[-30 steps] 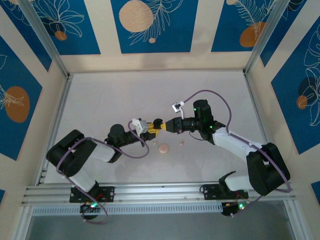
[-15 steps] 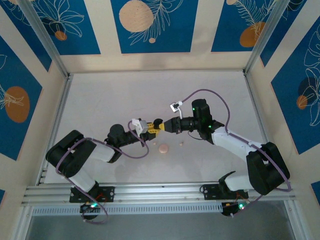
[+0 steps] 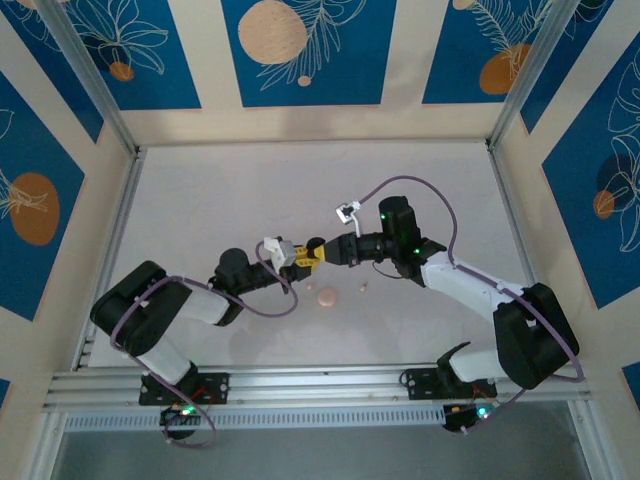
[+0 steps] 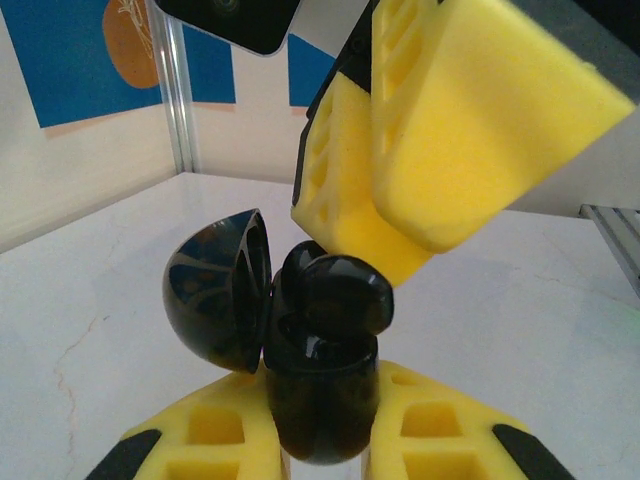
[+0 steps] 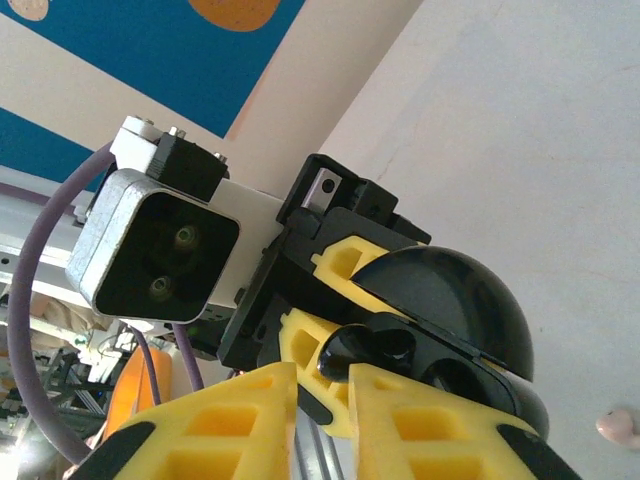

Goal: Insert the wireless bluetooth earbuds into the charging case

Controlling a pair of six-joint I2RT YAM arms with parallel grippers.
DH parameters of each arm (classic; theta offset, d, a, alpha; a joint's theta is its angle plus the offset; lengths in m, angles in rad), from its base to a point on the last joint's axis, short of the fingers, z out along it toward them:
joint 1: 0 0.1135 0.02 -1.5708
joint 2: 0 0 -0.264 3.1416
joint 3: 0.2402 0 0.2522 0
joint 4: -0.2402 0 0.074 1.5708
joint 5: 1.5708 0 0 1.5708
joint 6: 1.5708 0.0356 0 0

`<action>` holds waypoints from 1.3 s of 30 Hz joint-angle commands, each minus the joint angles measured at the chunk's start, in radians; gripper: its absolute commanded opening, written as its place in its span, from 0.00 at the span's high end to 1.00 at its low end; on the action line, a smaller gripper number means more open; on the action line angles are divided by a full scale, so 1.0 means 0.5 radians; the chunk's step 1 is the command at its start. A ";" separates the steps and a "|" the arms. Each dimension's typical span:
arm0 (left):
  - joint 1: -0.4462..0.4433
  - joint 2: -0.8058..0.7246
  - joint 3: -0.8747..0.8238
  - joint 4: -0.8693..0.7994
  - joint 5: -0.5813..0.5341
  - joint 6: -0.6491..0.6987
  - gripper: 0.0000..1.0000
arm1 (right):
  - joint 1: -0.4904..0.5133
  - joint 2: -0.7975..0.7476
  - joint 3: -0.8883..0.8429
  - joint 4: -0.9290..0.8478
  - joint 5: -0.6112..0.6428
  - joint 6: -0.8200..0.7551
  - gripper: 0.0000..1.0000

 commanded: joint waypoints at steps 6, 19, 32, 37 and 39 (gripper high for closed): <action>-0.022 -0.075 -0.019 0.018 0.012 0.045 0.89 | 0.026 -0.133 0.100 -0.241 0.114 -0.125 0.75; -0.023 -0.125 -0.013 0.009 0.091 0.045 0.89 | -0.014 -0.355 0.283 -0.885 0.369 -0.555 0.71; -0.037 -0.359 0.048 -0.222 0.251 0.061 0.89 | -0.232 -0.209 0.434 -0.808 -0.094 -0.747 0.48; -0.048 -0.401 0.058 -0.268 0.247 0.075 0.89 | -0.206 -0.057 0.514 -0.749 -0.320 -0.716 0.47; -0.050 -0.411 0.055 -0.275 0.245 0.078 0.89 | -0.177 0.005 0.552 -0.761 -0.356 -0.726 0.47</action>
